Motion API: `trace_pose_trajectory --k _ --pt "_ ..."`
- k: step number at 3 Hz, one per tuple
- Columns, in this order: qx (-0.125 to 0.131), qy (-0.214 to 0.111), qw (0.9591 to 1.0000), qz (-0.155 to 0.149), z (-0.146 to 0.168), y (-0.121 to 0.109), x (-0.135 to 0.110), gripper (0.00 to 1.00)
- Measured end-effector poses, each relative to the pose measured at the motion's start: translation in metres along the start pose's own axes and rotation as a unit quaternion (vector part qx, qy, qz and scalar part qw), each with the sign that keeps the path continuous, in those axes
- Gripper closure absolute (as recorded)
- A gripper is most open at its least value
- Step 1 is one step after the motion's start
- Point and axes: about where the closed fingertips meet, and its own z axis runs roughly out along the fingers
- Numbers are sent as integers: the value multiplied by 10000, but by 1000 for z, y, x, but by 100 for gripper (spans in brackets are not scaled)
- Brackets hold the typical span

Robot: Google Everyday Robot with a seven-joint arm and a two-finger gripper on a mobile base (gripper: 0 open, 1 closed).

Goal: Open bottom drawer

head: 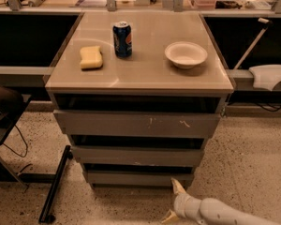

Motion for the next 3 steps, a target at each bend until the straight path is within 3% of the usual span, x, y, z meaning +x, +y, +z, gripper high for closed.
trace_pose_trajectory --k 1,2,3 --pt "644 -82 9979 -14 -10 -27 -10 0" --pt "602 -32 9982 14 -4 -30 -5 0" --pt "725 217 9969 223 20 -67 28 0"
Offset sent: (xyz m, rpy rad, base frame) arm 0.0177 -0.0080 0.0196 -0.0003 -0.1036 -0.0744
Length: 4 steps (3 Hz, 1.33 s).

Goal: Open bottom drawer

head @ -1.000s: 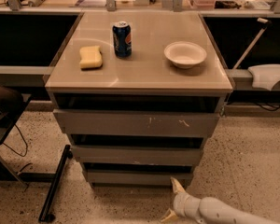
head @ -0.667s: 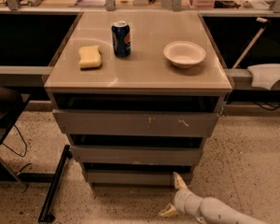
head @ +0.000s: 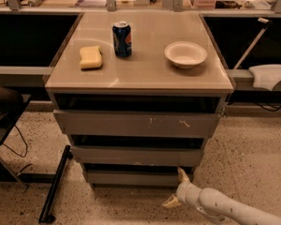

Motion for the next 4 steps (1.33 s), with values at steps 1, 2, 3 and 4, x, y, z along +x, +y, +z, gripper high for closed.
trace_pose_trajectory --k 1,2,3,4 --pt "0 0 10000 0 0 0 0 0" --pt "-33 142 9999 -27 30 -10 10 0" --pt "40 325 9995 39 84 -53 15 0" --pt "40 326 9995 40 84 -53 15 0"
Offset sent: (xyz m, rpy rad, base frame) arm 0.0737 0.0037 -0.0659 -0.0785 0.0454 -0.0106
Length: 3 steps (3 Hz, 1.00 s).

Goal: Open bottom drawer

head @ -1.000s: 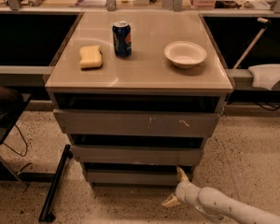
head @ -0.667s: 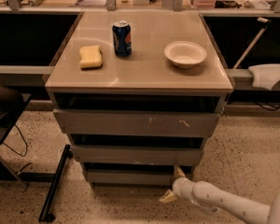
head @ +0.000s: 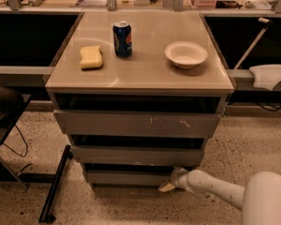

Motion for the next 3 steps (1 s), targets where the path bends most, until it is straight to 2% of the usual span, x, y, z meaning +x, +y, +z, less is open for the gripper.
trace_pose_trajectory --k 1,2,3 --pt "104 165 9995 263 14 -5 28 0" --pt "103 165 9995 263 14 -5 28 0" --pt "103 165 9995 263 14 -5 28 19"
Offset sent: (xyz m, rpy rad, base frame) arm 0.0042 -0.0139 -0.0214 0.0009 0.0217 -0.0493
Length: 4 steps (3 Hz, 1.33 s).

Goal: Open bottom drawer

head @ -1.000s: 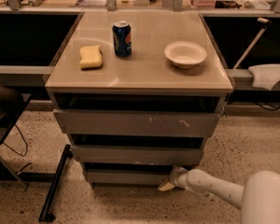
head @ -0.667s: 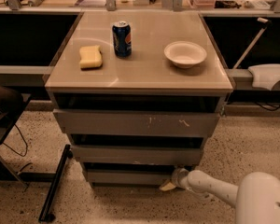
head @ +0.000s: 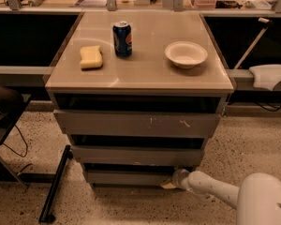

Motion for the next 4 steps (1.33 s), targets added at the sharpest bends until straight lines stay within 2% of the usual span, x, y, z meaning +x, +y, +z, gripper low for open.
trace_pose_trajectory --k 3,4 --pt "-9 6 10000 -16 0 1 0 89" --pt "75 -39 9999 -106 -18 26 12 100"
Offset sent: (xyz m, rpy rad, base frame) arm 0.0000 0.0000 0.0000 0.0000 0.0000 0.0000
